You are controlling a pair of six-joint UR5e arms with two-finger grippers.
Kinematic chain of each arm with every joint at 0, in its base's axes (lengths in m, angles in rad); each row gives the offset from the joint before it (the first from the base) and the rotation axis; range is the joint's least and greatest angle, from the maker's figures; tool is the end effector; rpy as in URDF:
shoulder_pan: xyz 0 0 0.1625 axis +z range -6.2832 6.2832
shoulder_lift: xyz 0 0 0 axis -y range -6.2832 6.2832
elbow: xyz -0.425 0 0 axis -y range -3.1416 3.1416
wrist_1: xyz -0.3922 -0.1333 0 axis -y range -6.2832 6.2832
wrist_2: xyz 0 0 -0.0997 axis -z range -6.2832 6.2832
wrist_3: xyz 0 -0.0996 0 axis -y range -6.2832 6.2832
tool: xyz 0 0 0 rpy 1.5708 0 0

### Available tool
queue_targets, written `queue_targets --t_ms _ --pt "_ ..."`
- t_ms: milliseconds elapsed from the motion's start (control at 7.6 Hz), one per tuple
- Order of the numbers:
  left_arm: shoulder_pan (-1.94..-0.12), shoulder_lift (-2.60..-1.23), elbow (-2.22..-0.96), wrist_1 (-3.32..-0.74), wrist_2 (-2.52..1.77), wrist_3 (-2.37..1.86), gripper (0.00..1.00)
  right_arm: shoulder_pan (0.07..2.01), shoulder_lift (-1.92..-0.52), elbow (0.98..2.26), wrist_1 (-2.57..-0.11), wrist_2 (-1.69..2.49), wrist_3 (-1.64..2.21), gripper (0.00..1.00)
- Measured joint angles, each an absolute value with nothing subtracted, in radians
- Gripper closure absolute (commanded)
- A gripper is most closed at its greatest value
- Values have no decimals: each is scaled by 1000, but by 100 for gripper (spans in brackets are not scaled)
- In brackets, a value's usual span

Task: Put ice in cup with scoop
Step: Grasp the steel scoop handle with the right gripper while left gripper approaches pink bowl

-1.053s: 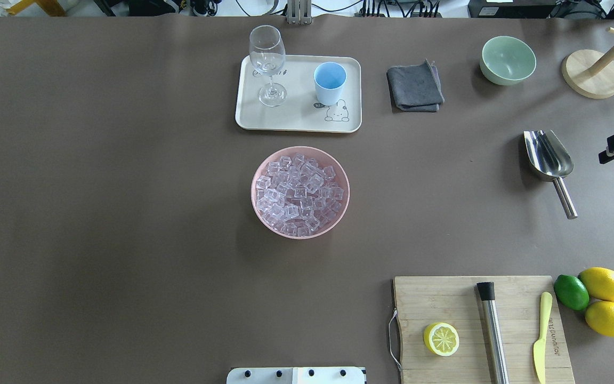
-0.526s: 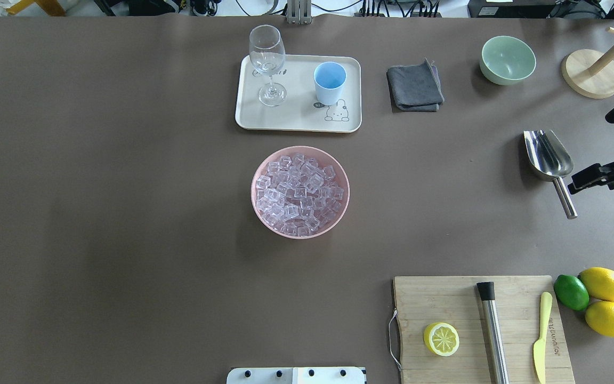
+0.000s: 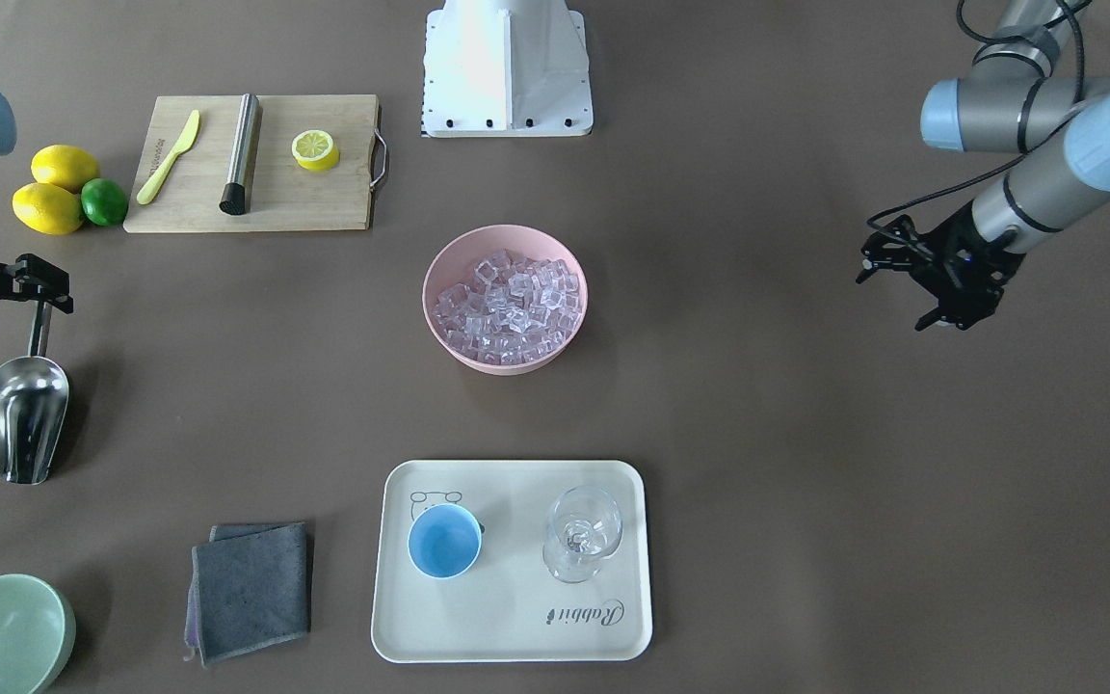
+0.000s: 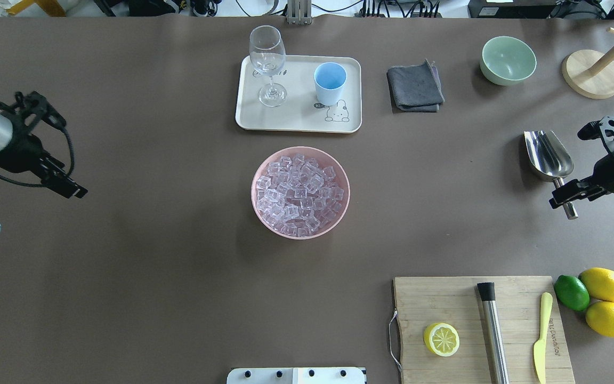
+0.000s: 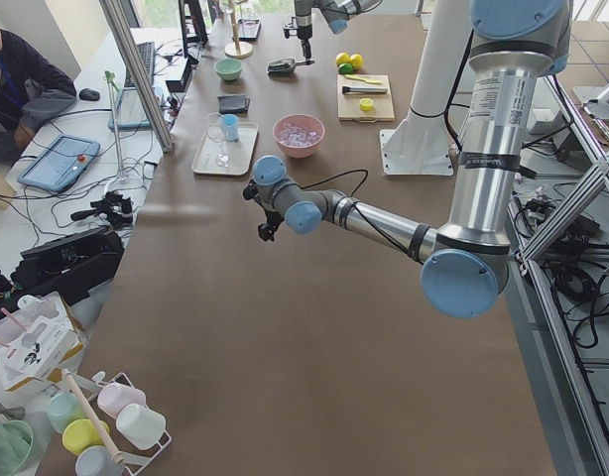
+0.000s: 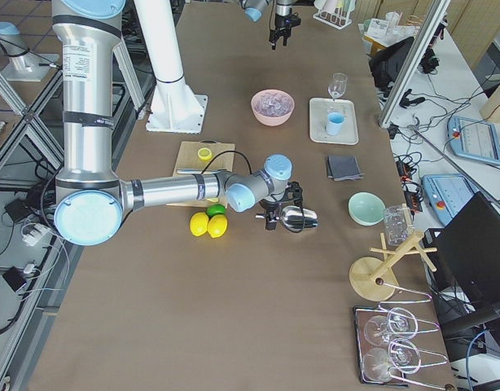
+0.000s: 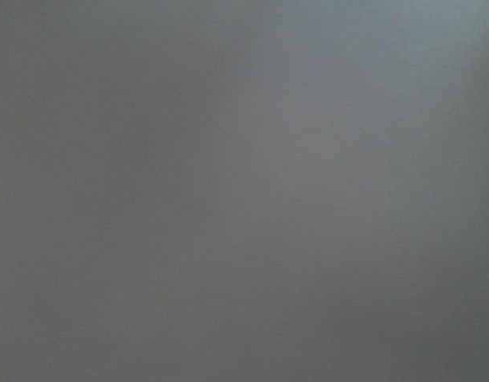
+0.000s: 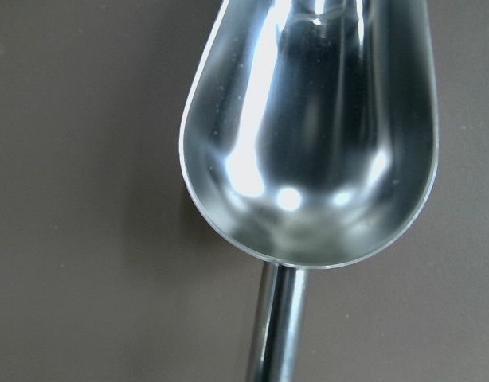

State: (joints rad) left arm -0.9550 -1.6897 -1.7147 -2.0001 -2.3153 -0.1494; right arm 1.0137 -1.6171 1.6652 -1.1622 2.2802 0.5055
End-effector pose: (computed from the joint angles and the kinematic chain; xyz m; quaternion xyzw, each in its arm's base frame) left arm 0.2655 -0.4892 0.4754 0.1654 0.4354 0.3225 0.8241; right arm -0.2036 -0.4562 0.5920 0.0116 -0.3992 -0.1022 0.9111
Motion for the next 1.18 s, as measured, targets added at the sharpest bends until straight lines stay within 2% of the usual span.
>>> queue_targets --t_ms 132,263,395,921,1184 --pt "-857 -1724 -1720 -2015 -2258 -148 2 1006 -1610 1655 -1164 2280 506 42" --pt "-766 -1746 -1719 -2066 -2192 -148 2 1000 -1602 1642 -1165 2280 507 86" --pt "-691 -1755 -1719 -2130 -2127 -150 2 998 -1595 1630 -1166 2280 505 100" --pt "-584 -1828 -1722 -2212 -2037 -150 2 998 -1575 1619 -1202 2307 504 100" --pt "-543 -1849 -1722 -2234 -1960 -150 2 1029 -1590 1765 -1346 2335 503 100"
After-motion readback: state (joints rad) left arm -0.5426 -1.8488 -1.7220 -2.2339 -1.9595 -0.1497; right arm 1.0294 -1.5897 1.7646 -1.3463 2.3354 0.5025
